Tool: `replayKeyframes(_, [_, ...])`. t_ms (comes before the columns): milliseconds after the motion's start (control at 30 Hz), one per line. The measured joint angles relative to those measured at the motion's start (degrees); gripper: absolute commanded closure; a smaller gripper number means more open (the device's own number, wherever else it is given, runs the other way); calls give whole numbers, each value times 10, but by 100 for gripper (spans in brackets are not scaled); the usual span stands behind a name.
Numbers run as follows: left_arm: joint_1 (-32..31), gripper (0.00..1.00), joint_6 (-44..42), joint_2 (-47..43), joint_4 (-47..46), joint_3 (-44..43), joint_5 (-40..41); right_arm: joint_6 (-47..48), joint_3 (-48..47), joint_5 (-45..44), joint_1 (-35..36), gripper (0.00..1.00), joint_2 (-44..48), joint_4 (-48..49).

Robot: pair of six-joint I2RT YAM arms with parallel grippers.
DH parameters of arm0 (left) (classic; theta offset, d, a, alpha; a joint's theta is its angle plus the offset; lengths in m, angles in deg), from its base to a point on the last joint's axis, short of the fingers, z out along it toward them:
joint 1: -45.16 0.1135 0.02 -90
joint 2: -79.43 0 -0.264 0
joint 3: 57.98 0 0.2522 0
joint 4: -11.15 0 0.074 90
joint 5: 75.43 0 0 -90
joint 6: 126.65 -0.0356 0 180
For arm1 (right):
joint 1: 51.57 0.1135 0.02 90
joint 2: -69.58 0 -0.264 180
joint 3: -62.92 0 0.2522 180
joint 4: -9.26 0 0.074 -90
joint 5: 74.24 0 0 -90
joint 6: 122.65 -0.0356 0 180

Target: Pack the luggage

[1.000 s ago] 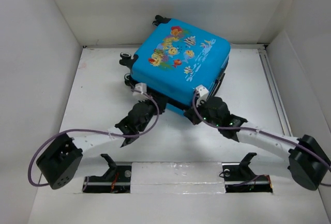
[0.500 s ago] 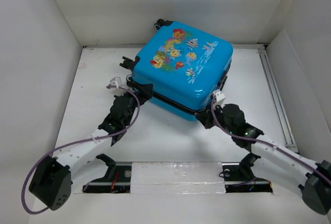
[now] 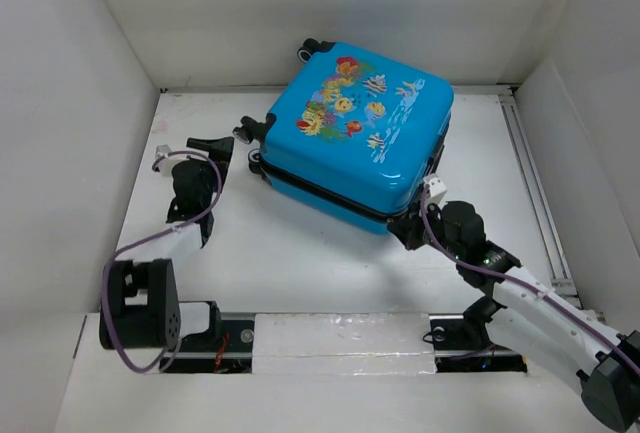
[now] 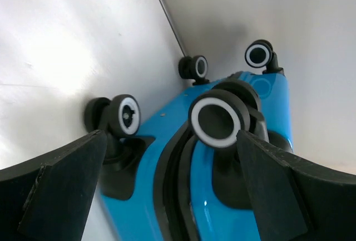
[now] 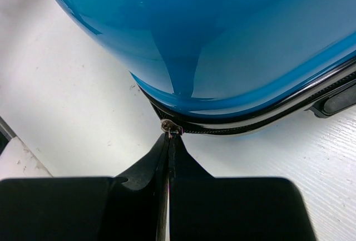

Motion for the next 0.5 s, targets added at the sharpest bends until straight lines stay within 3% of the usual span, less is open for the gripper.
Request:
replayKeyframes(233, [5,0,67,116,-92,-49,-83,0,0,8,2,100,-4,3])
replayKeyframes(500, [7,17,128,201,-195,-89,-120,0,0,11,5,100,-7,7])
